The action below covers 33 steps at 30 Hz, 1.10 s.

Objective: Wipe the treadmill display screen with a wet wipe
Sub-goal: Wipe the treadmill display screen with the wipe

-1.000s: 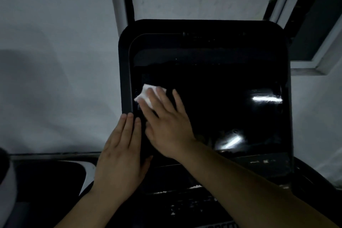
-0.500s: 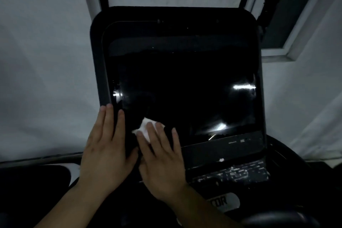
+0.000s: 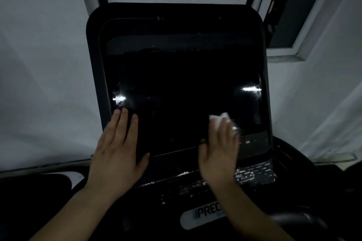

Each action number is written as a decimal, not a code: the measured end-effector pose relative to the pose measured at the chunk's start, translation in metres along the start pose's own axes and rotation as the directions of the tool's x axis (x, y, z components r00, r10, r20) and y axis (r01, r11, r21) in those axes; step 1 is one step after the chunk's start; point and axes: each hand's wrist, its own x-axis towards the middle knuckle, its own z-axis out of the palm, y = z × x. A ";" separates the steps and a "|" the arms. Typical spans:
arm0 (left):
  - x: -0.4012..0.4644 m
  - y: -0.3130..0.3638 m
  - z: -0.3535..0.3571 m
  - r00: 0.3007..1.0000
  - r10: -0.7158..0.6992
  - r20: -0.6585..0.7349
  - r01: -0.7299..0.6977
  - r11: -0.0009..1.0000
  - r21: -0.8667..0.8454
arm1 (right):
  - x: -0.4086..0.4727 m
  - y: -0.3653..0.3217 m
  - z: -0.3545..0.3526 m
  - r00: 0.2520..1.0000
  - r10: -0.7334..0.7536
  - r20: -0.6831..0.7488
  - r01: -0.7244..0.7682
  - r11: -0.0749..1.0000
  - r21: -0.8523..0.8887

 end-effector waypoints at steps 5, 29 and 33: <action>0.002 0.000 0.002 1.000 -0.010 -0.018 0.010 1.000 -0.026 | -0.064 -0.098 0.027 0.909 -0.417 0.019 0.414 0.906 0.090; 0.034 0.033 0.015 0.995 0.073 0.061 -0.081 0.985 0.154 | -0.038 -0.012 0.013 0.954 -0.299 -0.008 0.300 0.954 0.029; 0.033 0.032 0.016 0.996 0.070 0.064 -0.079 0.984 0.157 | -0.016 0.021 0.002 0.937 -0.350 0.011 0.351 0.936 -0.038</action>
